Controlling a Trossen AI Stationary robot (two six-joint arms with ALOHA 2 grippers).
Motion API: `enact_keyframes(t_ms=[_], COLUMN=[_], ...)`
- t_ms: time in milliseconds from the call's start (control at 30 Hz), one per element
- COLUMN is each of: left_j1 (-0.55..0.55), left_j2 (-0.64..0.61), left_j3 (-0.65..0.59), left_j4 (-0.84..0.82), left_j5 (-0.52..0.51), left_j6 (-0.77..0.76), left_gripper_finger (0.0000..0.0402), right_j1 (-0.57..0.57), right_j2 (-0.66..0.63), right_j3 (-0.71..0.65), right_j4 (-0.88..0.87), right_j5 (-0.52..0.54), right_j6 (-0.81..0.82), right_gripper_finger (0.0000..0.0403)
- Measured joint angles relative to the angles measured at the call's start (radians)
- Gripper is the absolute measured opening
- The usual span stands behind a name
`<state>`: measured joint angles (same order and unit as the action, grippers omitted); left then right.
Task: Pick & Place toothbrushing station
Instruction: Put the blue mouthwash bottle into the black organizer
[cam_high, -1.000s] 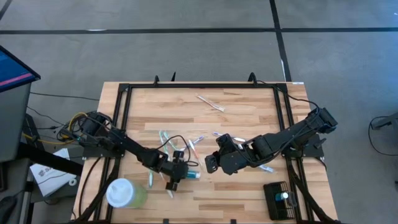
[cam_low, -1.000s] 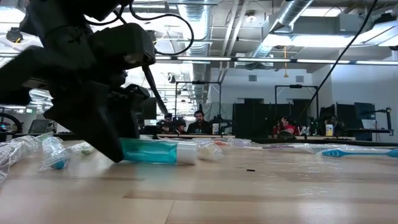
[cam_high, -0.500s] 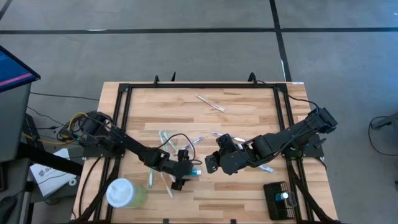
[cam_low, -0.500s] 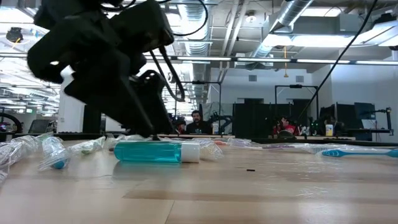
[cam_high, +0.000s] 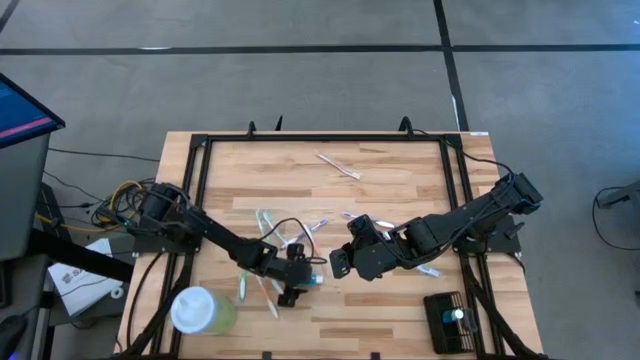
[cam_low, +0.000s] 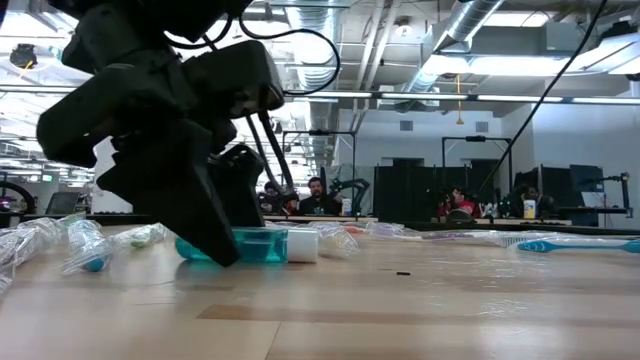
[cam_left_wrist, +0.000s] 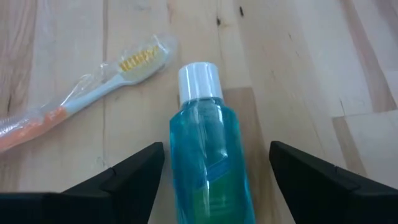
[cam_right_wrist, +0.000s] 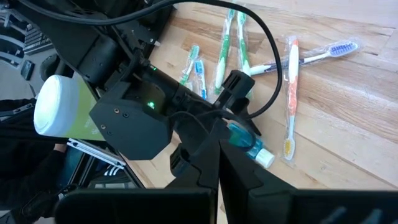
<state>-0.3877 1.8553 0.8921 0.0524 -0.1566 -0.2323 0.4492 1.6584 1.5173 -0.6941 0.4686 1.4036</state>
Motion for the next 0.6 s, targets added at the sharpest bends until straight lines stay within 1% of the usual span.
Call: enact_keyframes(t_ms=[133, 267, 600], left_j1=[0.006, 0.006, 0.009], left_j2=[0.001, 0.001, 0.001], left_j3=[0.0, 0.0, 0.0], left_j4=[0.002, 0.0, -0.004], left_j5=[0.003, -0.001, 0.021], left_j6=[-0.012, -0.012, -0.02], left_gripper_finger=[0.0287, 0.0272, 0.0196], right_j1=[0.0, 0.0, 0.0], right_j2=[0.0, 0.0, 0.0], right_j3=[0.0, 0.0, 0.0], right_j4=[0.0, 0.0, 0.0], right_j5=[0.0, 0.0, 0.0], right_j6=[0.0, 0.0, 0.0], right_gripper_finger=[0.0, 0.0, 0.0])
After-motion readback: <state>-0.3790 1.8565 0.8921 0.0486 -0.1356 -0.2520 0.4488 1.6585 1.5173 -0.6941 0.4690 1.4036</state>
